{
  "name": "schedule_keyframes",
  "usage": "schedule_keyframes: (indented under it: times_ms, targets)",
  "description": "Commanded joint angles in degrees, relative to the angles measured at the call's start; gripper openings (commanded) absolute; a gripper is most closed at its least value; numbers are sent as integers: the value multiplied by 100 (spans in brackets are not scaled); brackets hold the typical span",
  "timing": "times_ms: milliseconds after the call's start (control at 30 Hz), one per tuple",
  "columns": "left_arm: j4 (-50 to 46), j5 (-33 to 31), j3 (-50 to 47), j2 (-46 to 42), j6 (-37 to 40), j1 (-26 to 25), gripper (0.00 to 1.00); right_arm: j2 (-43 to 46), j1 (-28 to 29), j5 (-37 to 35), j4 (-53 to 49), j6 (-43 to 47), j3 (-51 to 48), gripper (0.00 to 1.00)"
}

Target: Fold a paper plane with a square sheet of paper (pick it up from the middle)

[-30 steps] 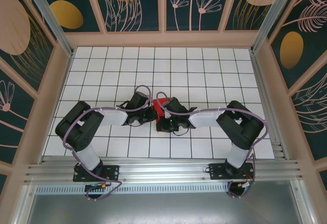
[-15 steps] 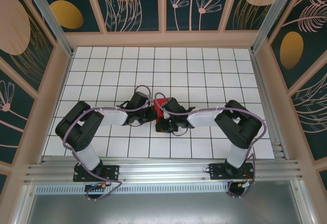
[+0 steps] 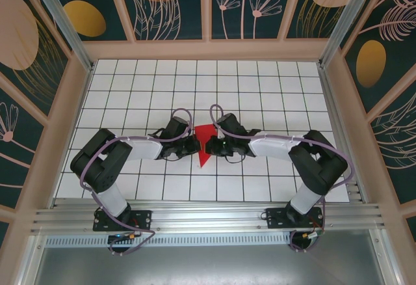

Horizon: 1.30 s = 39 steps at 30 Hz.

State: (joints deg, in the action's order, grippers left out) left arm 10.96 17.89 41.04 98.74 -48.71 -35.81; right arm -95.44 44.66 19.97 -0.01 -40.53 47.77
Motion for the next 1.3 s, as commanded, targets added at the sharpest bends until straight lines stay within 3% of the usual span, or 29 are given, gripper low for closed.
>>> schedule_keyframes:
  times_ms: [0,333,633,1267]
  targets:
    - [-446,-506,-73,163,15,18,4,-292,19,183,97,103,122,10]
    - [-476,-518,-70,172,48,18,4,-734,-63,121,-142,-24,99,10]
    - [-570,-563,-43,180,108,14,4,-212,-200,142,-333,201,512,10]
    - [-609,-585,-69,167,176,20,4,-891,-573,16,-489,525,530,10]
